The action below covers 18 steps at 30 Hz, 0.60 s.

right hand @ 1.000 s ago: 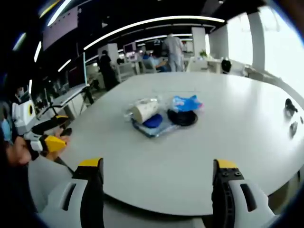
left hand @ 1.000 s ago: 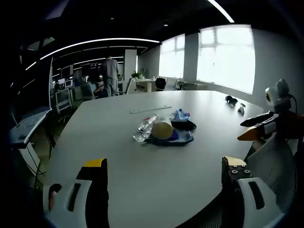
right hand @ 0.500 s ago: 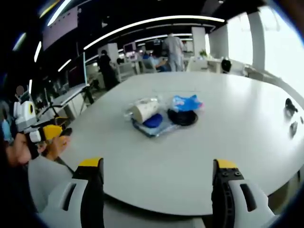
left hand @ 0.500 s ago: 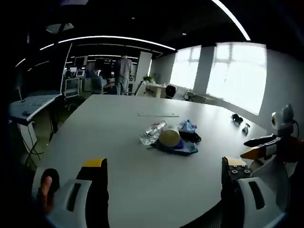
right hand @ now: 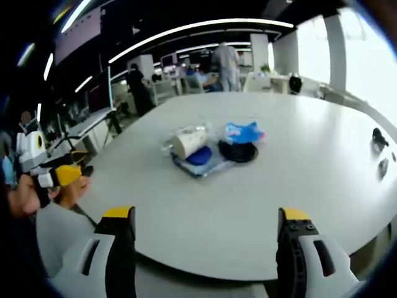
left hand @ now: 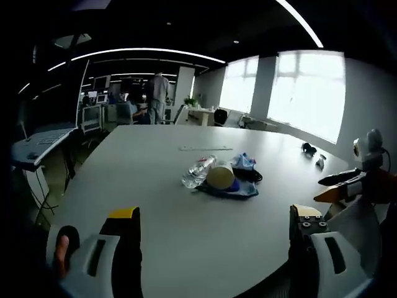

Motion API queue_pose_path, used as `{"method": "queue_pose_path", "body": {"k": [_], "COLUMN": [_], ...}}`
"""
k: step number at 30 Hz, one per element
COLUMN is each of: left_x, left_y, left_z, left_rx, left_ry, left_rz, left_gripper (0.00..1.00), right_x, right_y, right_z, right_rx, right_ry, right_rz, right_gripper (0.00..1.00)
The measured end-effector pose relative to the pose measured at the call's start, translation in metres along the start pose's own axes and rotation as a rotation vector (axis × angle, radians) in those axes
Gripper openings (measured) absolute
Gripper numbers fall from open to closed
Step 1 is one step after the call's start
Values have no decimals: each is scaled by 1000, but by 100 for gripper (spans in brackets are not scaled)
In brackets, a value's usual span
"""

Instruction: Arrange the tabletop items into an orderly group along one side of the table until the central work area is clear of visible clutter.

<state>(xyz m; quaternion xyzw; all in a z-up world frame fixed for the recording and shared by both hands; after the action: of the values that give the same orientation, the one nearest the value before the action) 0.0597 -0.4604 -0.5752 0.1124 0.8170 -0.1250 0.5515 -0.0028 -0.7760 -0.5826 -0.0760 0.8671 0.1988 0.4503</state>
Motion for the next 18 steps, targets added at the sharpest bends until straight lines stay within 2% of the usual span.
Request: {"method": "queue_pose_path", "body": {"k": [8, 18], "left_x": [1, -1], "left_y": [-4, -5], "left_z": [0, 0], "left_rx": [13, 19], "left_ry": [2, -15], "left_rz": [78, 101], "left_gripper": [99, 99], "right_x": [0, -1], "right_y": [0, -1], "right_z": [0, -1], "right_rx": [5, 11], "right_ry": [-2, -12], "right_rz": [7, 15], "right_gripper": [92, 92]}}
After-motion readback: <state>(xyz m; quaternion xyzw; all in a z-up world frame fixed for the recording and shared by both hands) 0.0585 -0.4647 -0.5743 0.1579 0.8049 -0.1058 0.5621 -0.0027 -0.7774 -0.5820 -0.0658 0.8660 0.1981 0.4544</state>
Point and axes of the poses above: the point that each gripper's makers call its tool centre point, and the gripper's own axes: z roughly forward along the fingers, y roughly to its left, x roughly out of its underside, the point moved 10 cm from there along -z, roughly backward along the fingers, and after that the axes turned 15 degrees about -x, right-handed, at the moved point
